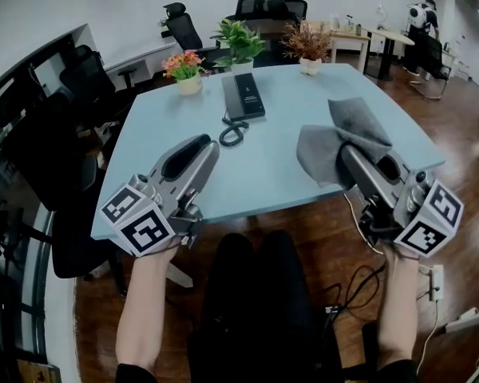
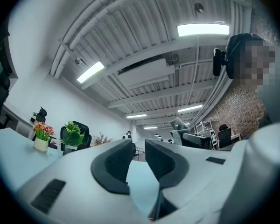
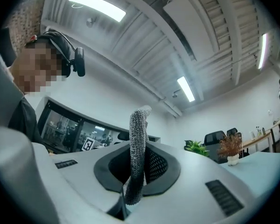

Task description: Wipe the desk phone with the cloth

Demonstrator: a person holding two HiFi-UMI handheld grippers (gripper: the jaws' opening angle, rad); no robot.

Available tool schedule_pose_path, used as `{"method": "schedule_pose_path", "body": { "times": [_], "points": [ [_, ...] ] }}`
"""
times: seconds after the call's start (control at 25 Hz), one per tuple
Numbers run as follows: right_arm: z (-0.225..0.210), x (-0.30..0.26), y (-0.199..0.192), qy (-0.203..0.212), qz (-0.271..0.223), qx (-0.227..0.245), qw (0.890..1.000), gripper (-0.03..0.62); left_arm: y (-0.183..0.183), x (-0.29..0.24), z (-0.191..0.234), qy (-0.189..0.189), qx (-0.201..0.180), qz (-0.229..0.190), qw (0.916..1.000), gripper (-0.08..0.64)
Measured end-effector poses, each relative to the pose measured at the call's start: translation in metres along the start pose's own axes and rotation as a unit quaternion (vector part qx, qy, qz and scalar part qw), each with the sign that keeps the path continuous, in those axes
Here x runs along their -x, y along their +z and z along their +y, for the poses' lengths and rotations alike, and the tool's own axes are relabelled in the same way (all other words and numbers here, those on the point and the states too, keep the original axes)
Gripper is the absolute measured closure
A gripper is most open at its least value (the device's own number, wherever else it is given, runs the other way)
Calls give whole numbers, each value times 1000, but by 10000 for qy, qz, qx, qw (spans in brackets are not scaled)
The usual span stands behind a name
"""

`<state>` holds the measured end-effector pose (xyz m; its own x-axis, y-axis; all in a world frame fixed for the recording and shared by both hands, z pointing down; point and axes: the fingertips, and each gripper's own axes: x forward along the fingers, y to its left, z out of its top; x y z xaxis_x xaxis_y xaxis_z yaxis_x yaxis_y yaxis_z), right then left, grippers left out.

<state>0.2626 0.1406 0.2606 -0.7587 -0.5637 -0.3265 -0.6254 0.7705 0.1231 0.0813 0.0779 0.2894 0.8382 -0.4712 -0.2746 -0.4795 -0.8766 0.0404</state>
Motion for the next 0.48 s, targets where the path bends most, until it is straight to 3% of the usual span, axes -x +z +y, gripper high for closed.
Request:
{"method": "schedule_pose_path", "body": {
  "times": [0.24, 0.48],
  "points": [
    [90, 44, 42, 115, -109, 195, 9997, 597, 17, 68, -95, 189, -24, -58, 9998, 495],
    [180, 89, 71, 180, -201, 582, 9979, 598, 51, 136, -188, 306, -319, -282, 9986, 504]
  ]
}}
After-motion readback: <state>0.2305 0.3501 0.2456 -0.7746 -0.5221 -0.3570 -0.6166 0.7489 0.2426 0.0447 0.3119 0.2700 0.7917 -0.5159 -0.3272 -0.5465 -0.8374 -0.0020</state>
